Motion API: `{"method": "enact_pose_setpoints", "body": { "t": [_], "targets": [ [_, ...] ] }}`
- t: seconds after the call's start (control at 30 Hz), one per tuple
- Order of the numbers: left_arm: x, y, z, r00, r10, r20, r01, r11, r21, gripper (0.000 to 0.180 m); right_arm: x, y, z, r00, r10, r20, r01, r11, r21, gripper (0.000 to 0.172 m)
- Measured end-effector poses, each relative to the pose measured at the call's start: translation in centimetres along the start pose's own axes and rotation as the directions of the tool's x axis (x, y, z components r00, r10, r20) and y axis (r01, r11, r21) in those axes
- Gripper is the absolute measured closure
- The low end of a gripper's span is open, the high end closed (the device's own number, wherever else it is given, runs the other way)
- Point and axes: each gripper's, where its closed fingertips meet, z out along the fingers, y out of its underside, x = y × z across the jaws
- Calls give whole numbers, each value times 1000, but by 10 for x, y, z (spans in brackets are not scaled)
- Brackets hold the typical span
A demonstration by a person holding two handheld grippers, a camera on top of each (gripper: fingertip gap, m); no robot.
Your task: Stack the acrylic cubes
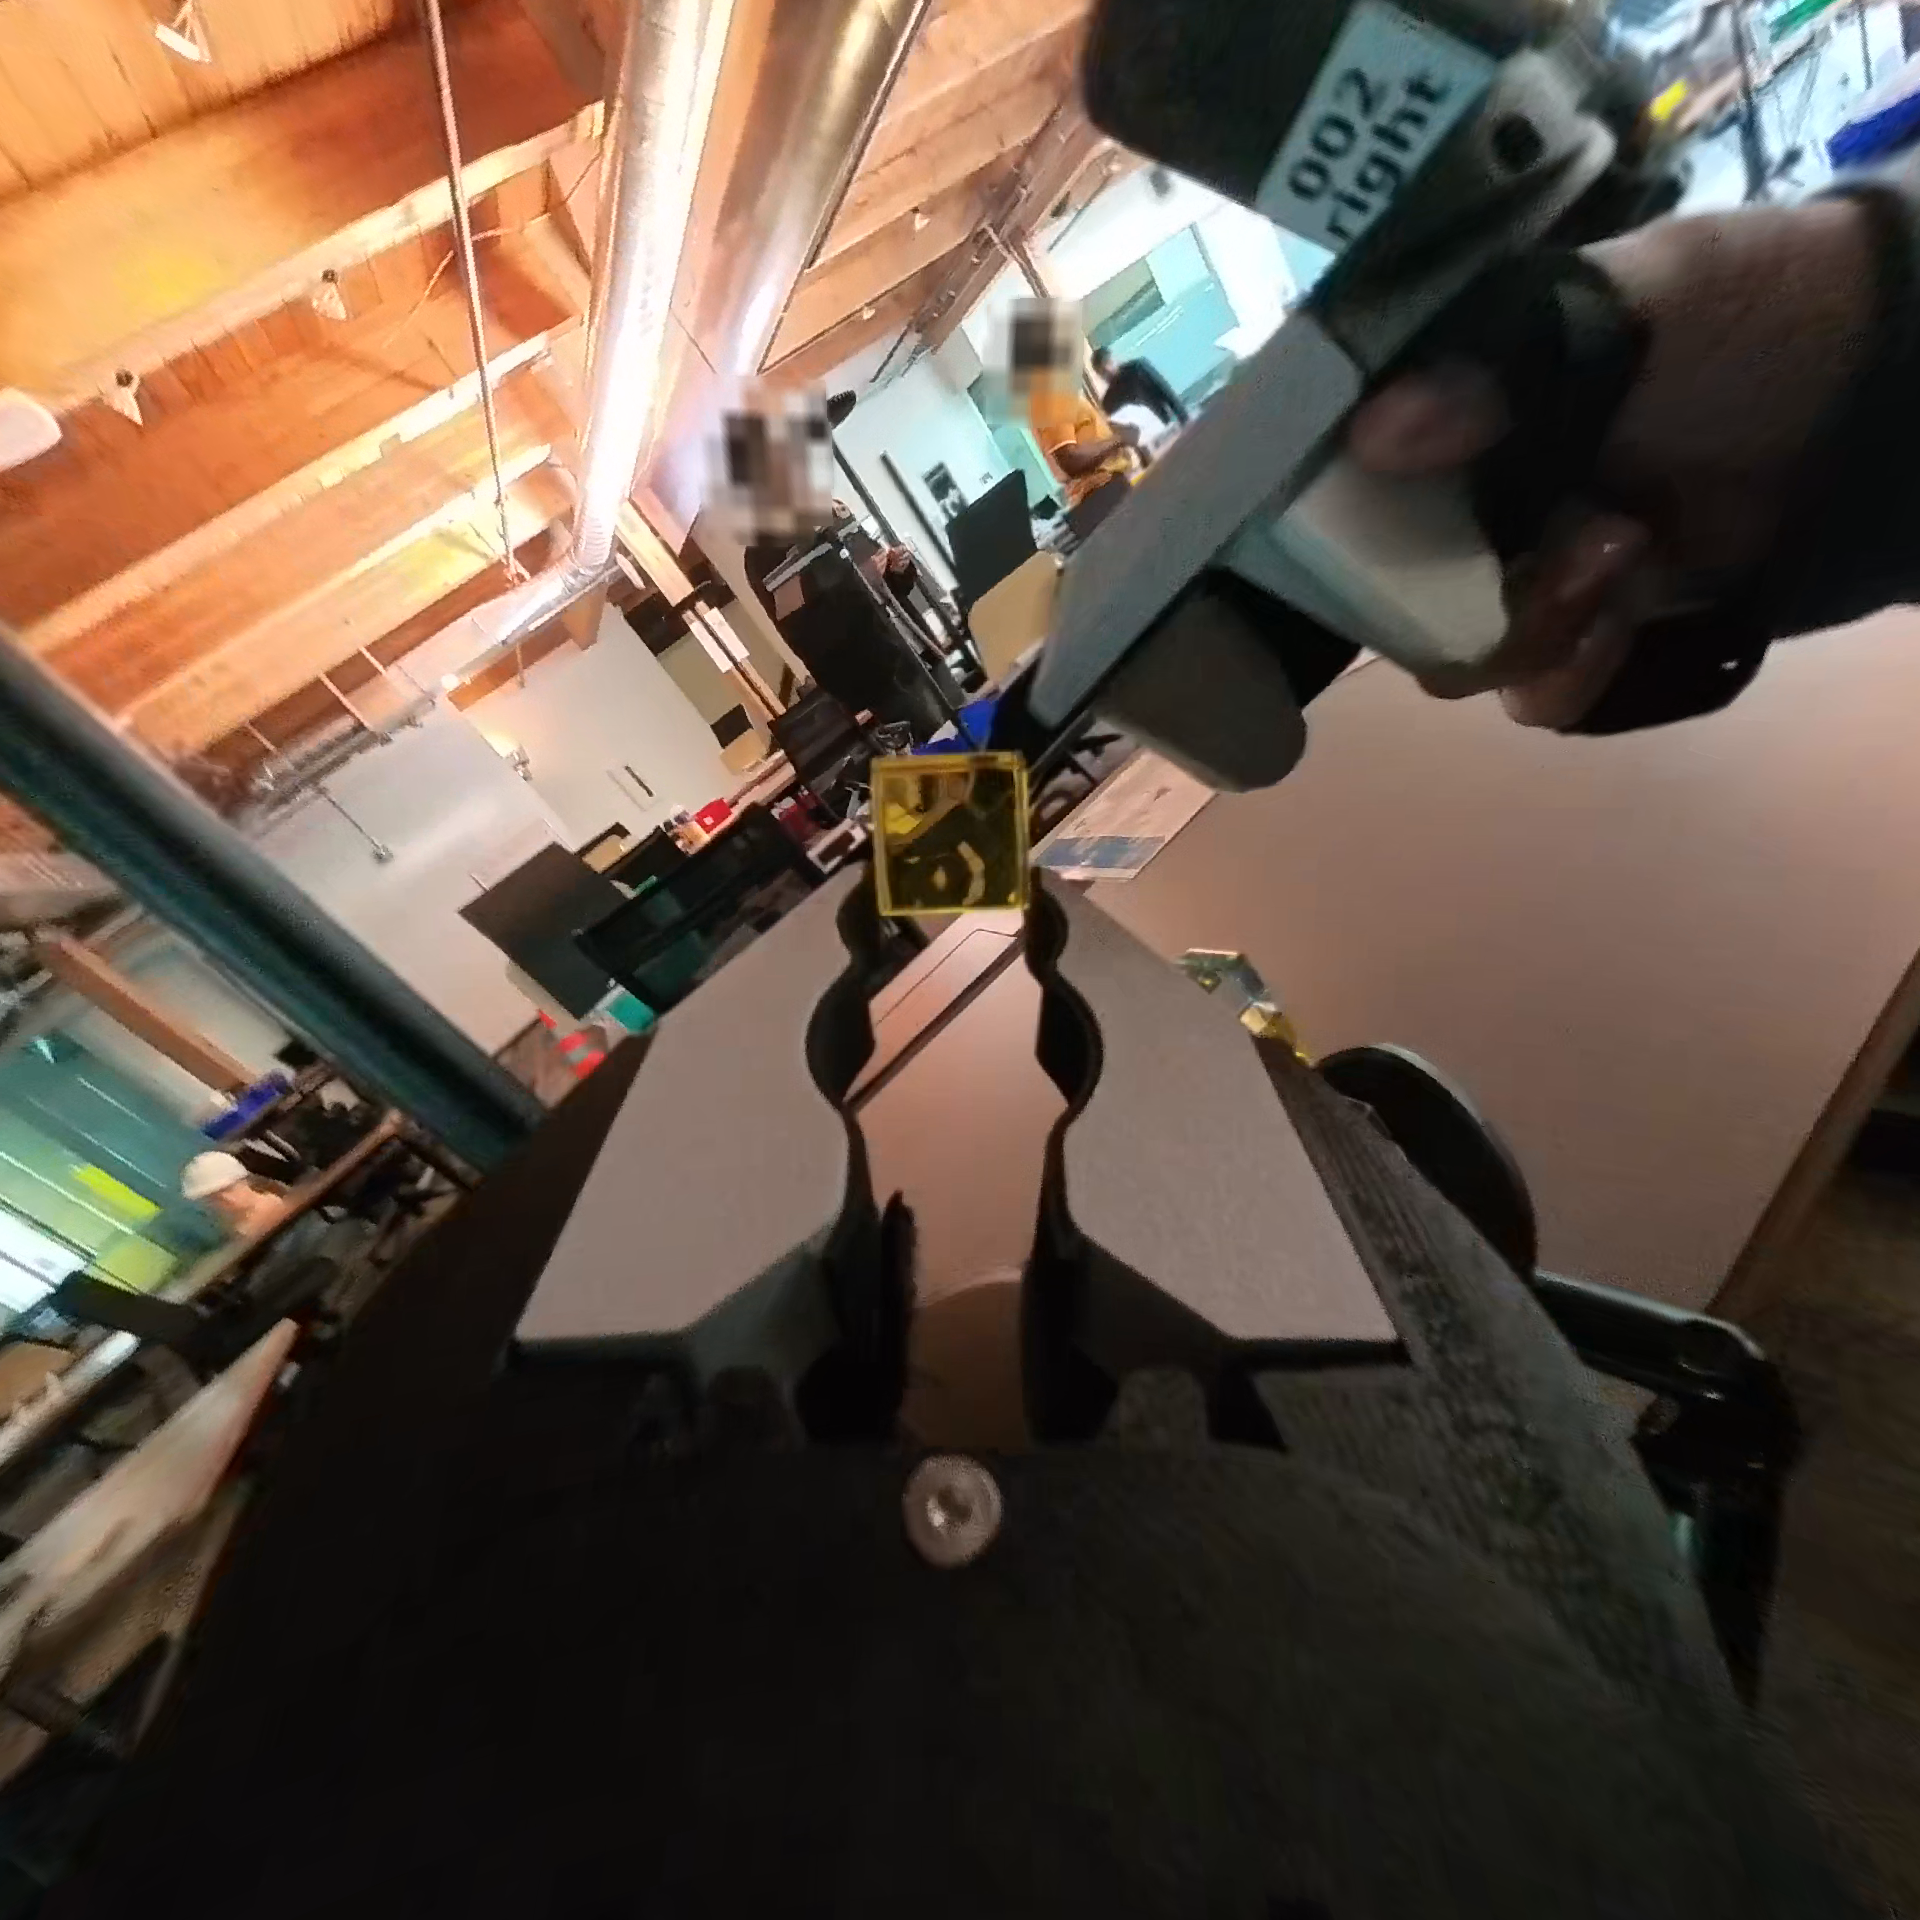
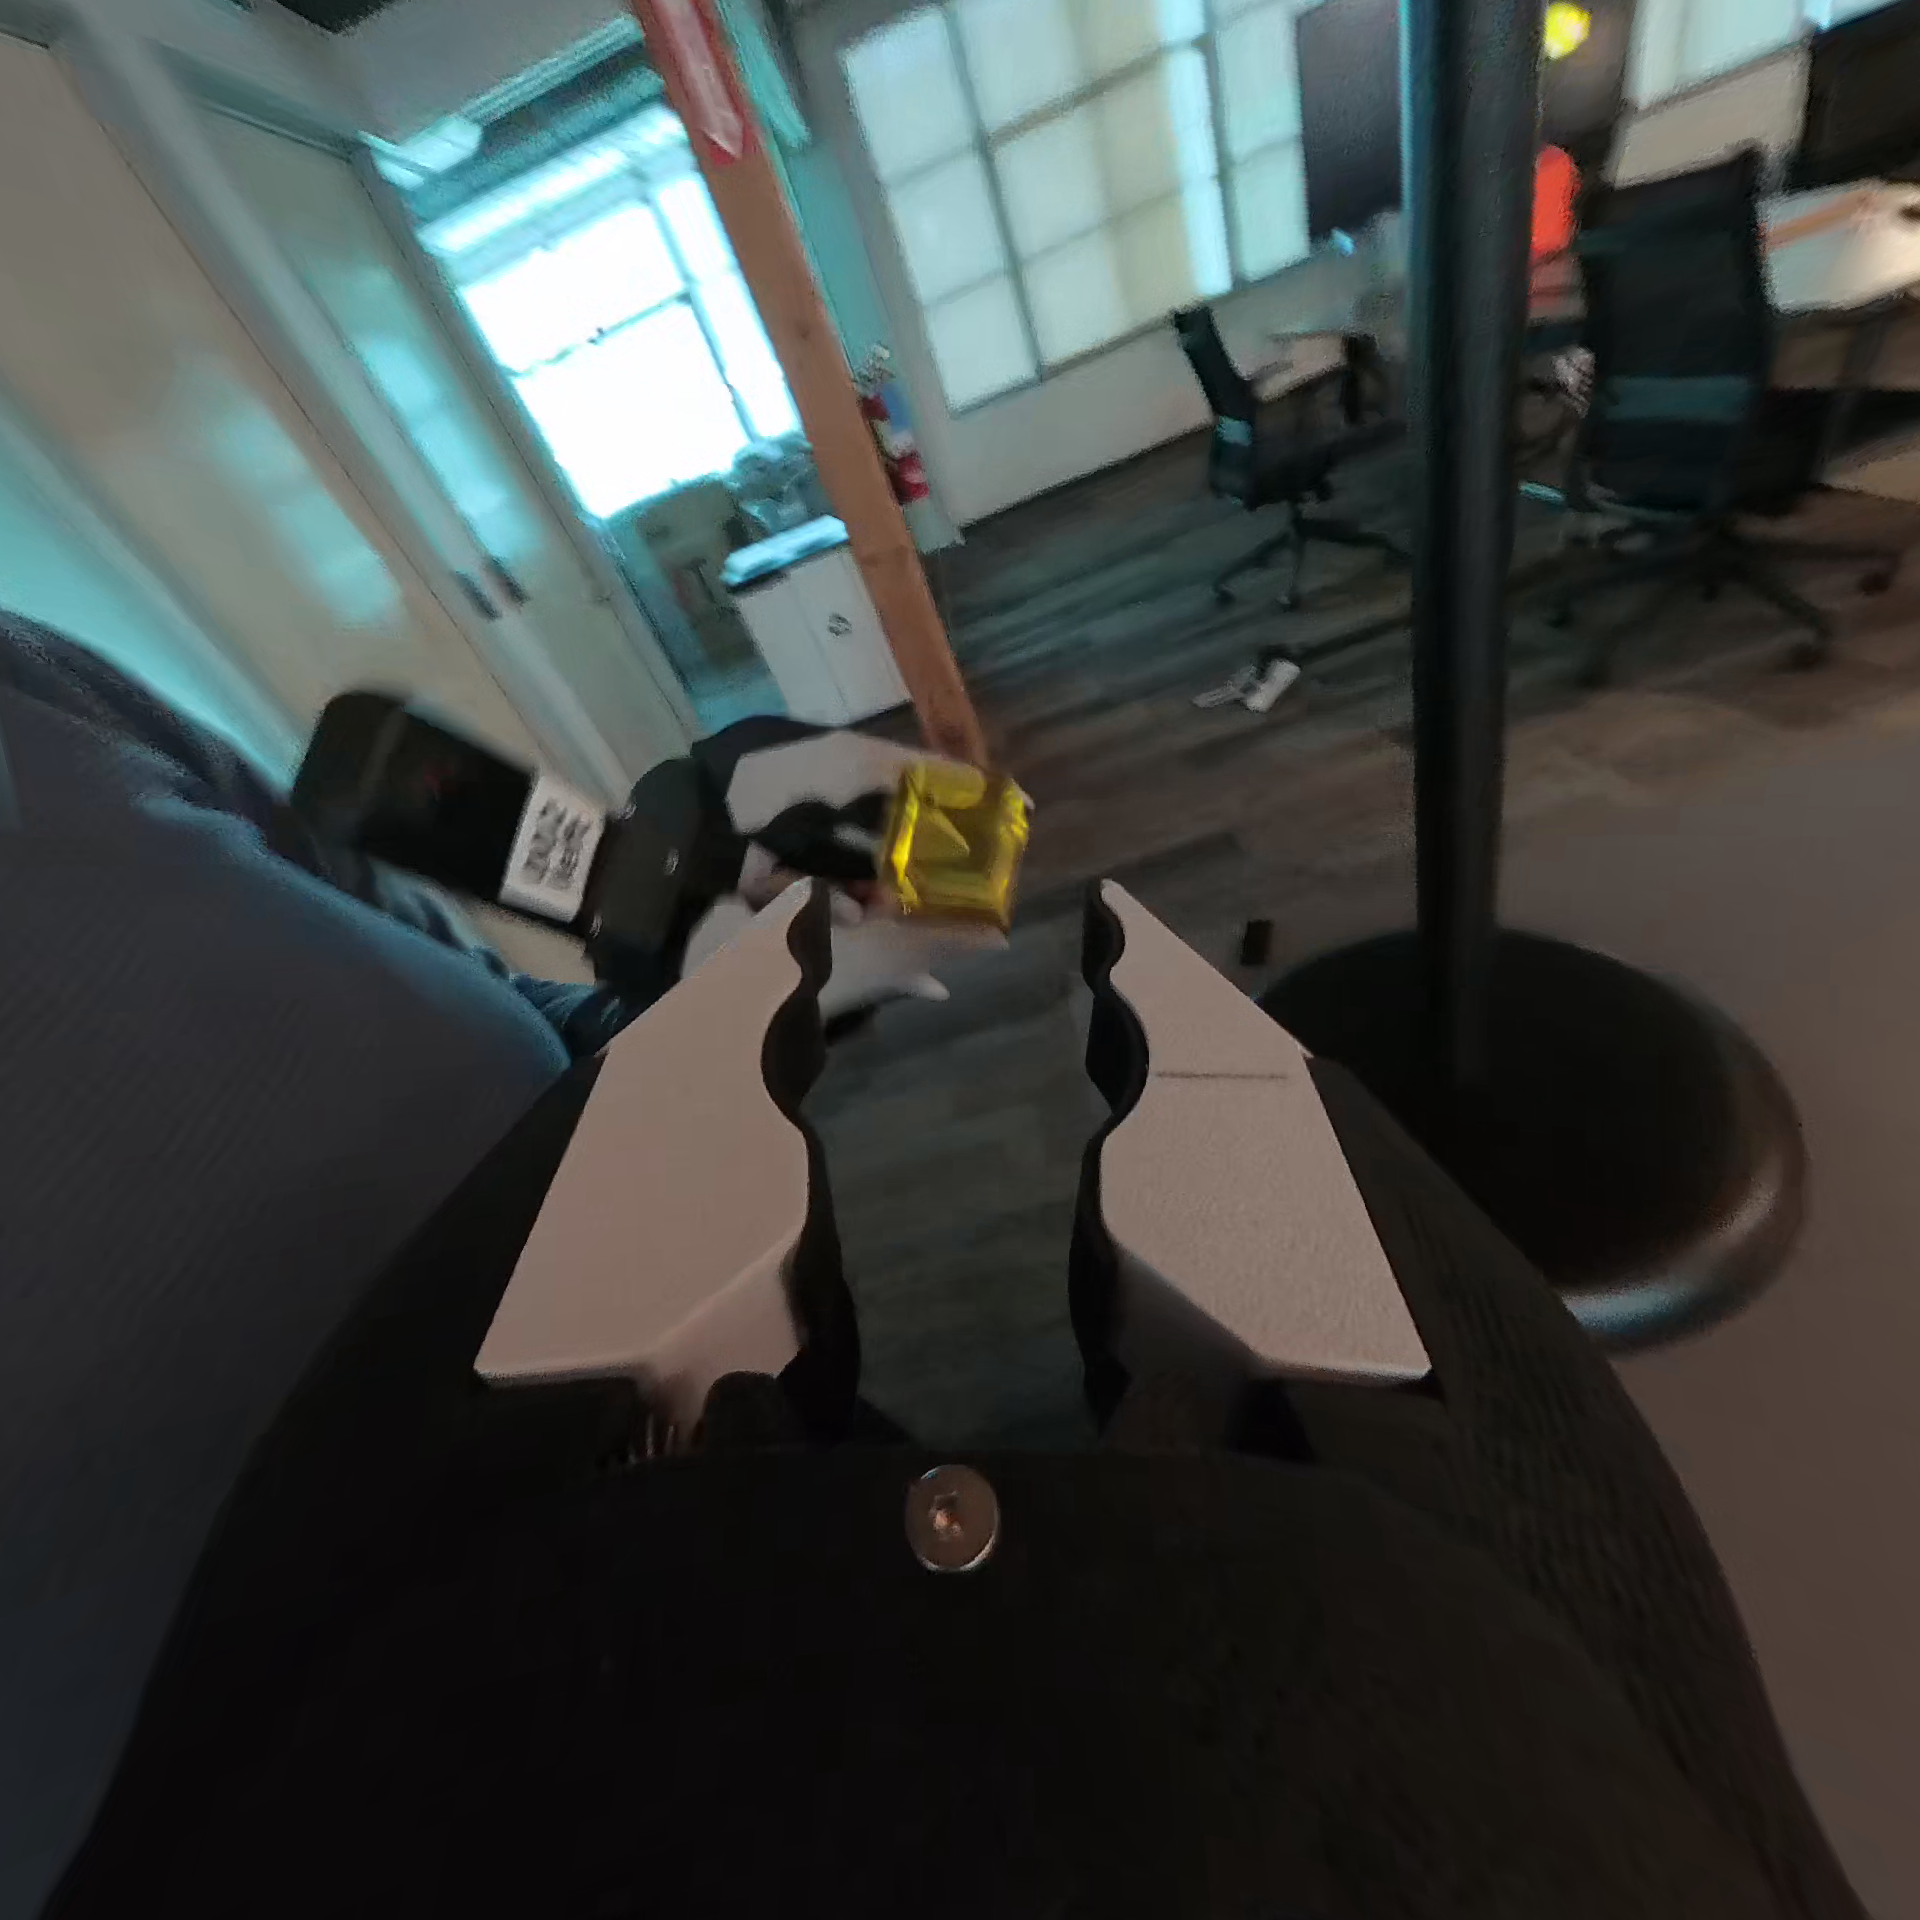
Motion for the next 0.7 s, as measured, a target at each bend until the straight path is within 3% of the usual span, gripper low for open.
{"method": "enact_pose_setpoints", "body": {
  "t": [0.1,0.17,0.27,0.33,0.43,0.53,0.7],
  "targets": [
    [8,-5,6,999,48,-10,-48,999,21,154,2,7,2,998,-27,-58,24,998,-63,128],
    [11,-5,9,999,40,-13,-40,999,30,155,0,8,0,999,-15,-42,12,997,-79,145],
    [22,-6,9,988,-65,-137,74,996,58,150,7,11,-9,999,-26,-35,21,989,-146,146],
    [17,0,7,969,-175,-175,182,983,24,129,31,9,-24,988,-97,-117,70,974,-215,147],
    [1,9,-3,951,-263,-162,270,963,22,122,64,21,-38,971,-164,-176,82,914,-398,147],
    [-9,21,-14,945,-296,-138,298,954,-7,119,75,43,-41,963,-244,-115,133,801,-584,148],
    [-19,30,-29,930,-351,-111,352,936,-9,119,77,60,-37,958,-284,36,235,709,-665,147]
  ]
}}
